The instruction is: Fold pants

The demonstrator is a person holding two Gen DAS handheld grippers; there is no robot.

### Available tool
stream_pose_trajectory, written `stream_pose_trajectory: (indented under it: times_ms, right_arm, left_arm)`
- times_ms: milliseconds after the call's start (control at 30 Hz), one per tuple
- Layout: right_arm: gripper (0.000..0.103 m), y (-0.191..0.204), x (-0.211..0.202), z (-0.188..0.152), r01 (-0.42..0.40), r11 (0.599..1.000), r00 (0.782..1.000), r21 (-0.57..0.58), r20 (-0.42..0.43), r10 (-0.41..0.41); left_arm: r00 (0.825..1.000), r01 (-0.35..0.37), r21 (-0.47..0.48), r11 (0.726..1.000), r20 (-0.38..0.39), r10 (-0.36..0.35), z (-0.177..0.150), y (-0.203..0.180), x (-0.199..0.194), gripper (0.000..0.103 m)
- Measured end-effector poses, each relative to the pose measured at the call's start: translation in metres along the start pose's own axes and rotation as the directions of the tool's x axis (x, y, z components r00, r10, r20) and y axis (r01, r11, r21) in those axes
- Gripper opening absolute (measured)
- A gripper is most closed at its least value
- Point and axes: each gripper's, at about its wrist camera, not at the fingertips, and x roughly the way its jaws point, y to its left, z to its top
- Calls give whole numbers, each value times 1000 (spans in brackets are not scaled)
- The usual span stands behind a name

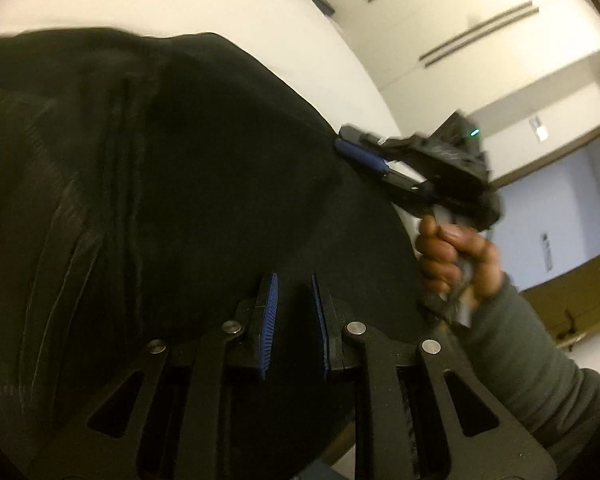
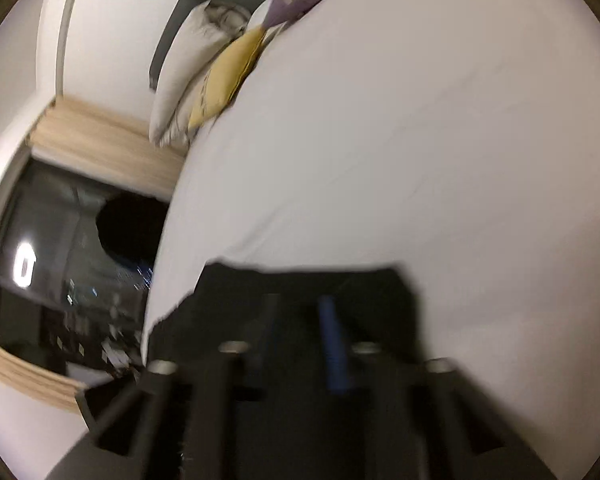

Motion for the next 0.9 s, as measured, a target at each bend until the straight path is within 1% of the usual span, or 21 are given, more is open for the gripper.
stream_pose_trajectory:
  times_ms: [33,100,133,167,200,233,267,333,400,433,467,533,600,633,667,700,733,767,800,867,900]
  right_arm:
    - [0,-8,-5,2,-4,999,1000,47,16,3]
    - [3,-12,-16,3,-8,996,999,89,32,6]
    - [13,-2,-25,0,5,998,999,64,39,-7]
    - [29,13,-36,-8,-17,1000,999,20,43,16]
    - [37,21,-38,-11,-64,998,997,-8,40,64]
    - [48,33,-44,-23,-117,993,993,-31,32,118]
    - [55,46,-47,-39,-166,984,986,-62,5,166]
    - [58,56,-43,-70,-181,979,983,-97,-59,176]
    - [58,33,-29,-99,-127,991,987,-48,-103,122]
    - [33,18,-27,-110,-119,993,989,-27,-88,116]
    - [14,9,-32,-116,-116,992,993,-47,-38,115]
    - [10,-2,-46,-123,-103,995,994,-1,-40,103]
    - [21,9,-67,-125,-61,998,997,26,-42,62]
    - [36,22,-75,-124,-70,998,997,-4,-31,70]
    - [49,36,-78,-121,-103,994,995,-41,-19,103]
    - [56,57,-80,-118,-154,984,988,-94,-9,154]
    - [67,71,-79,-118,-188,974,982,-125,-13,187]
    - [72,81,-73,-118,-218,965,976,-147,-29,216]
    - [72,84,-63,-120,-224,962,974,-155,-51,219]
    - [71,77,-34,-124,-167,977,982,-136,-109,153]
    - [65,64,-19,-131,-111,987,985,-116,-147,93]
  left_arm:
    - [1000,0,-5,1000,10,0,-3,1,-2,16]
    - [1000,-4,-14,1000,29,4,-9,1,-9,16]
    - [999,-4,-23,1000,35,5,-10,7,-13,16]
    - [999,-3,-38,999,45,4,-11,10,-16,16]
    - [999,-1,-47,999,52,3,-11,10,-16,16]
    - [998,1,-52,999,58,2,-14,12,-18,16]
    - [998,1,-55,998,60,2,-16,14,-18,16]
    - [997,14,-69,997,73,-9,-20,16,-14,16]
    - [997,26,-88,996,80,-19,-29,22,-20,16]
    - [997,24,-91,996,80,-17,-31,23,-21,16]
    - [997,23,-86,996,81,-16,-34,26,-24,16]
    - [996,22,-84,996,86,-15,-39,33,-32,16]
    - [995,28,-89,996,100,-19,-35,33,-33,16]
    - [994,31,-88,996,110,-21,-39,32,-27,16]
    - [993,30,-84,996,119,-20,-45,33,-23,16]
    - [991,22,-79,997,130,-12,-47,33,-22,16]
    - [991,12,-72,997,135,-2,-48,31,-21,16]
    - [990,-5,-57,998,138,12,-50,29,-20,16]
    - [990,-17,-42,999,141,23,-49,28,-21,16]
    - [988,-20,-30,999,150,24,-46,27,-25,16]
    - [988,-15,-30,999,156,19,-46,28,-27,16]
